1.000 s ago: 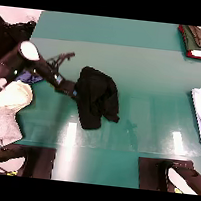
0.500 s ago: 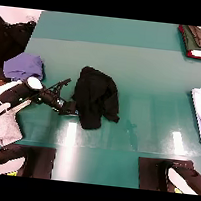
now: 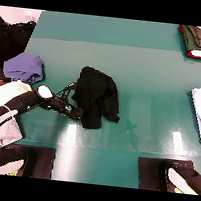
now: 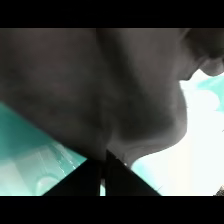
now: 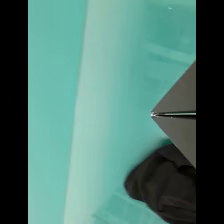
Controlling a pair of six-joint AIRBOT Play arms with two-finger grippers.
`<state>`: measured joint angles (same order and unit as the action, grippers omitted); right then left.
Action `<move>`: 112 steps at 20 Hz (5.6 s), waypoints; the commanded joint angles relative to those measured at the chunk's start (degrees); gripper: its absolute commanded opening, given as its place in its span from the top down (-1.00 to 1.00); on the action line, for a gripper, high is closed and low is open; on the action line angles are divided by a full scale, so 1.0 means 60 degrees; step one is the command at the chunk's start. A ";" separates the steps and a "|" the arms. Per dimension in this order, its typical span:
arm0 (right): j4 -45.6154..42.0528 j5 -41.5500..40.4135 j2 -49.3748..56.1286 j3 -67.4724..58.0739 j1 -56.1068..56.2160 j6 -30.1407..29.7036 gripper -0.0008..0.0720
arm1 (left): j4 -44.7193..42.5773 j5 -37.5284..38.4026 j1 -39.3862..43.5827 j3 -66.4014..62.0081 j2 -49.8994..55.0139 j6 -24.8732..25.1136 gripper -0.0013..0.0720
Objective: Fold the shirts.
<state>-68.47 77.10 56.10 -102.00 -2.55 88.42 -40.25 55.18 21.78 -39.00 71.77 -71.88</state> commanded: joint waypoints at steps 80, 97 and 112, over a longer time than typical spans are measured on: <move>-0.0758 -0.1461 0.6470 -0.2044 0.0882 -0.0215 -0.42 | -0.5410 0.0554 -0.3206 -0.6903 0.0477 -0.2280 -0.65; -0.0769 -0.0871 0.3027 0.2743 0.0168 -0.0248 -0.23 | -0.8349 -0.0324 0.2681 -0.3559 0.0499 -0.1246 -0.65; -0.0765 -0.1100 0.2463 0.3552 0.0168 -0.0244 -0.23 | -0.8797 -0.0769 0.2761 -0.3421 0.1173 -0.0994 0.51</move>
<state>-73.08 70.50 70.94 -80.79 -1.54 86.94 -92.73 50.57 38.30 -58.43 78.63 -77.30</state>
